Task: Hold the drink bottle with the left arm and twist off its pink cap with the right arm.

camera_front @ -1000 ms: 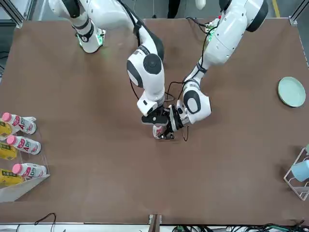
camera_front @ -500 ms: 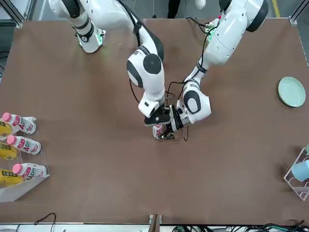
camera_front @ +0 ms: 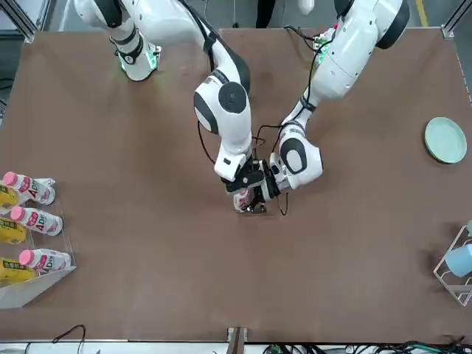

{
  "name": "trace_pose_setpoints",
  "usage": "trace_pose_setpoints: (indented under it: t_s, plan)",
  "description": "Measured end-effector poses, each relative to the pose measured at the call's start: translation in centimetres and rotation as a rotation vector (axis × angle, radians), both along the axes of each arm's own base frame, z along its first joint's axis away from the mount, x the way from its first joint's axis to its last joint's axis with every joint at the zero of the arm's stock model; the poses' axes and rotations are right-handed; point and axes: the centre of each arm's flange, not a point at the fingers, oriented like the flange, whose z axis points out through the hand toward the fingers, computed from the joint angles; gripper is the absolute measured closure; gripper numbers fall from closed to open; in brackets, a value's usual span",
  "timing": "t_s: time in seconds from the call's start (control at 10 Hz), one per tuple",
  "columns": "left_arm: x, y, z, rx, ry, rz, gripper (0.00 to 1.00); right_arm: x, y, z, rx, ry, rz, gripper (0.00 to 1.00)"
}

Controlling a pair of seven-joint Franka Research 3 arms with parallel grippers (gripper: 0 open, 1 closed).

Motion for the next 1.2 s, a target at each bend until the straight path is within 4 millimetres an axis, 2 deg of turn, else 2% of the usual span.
trace_pose_setpoints:
  t_s: [0.5,1.2]
  plan:
    - [0.0,0.02,-0.01,0.0,0.0,0.0,0.4,-0.01,0.03,0.04,-0.033,-0.014,0.211,0.57]
    - [-0.01,0.05,-0.01,0.001,0.0,0.0,0.4,-0.09,0.12,0.06,-0.06,-0.024,0.38,0.57]
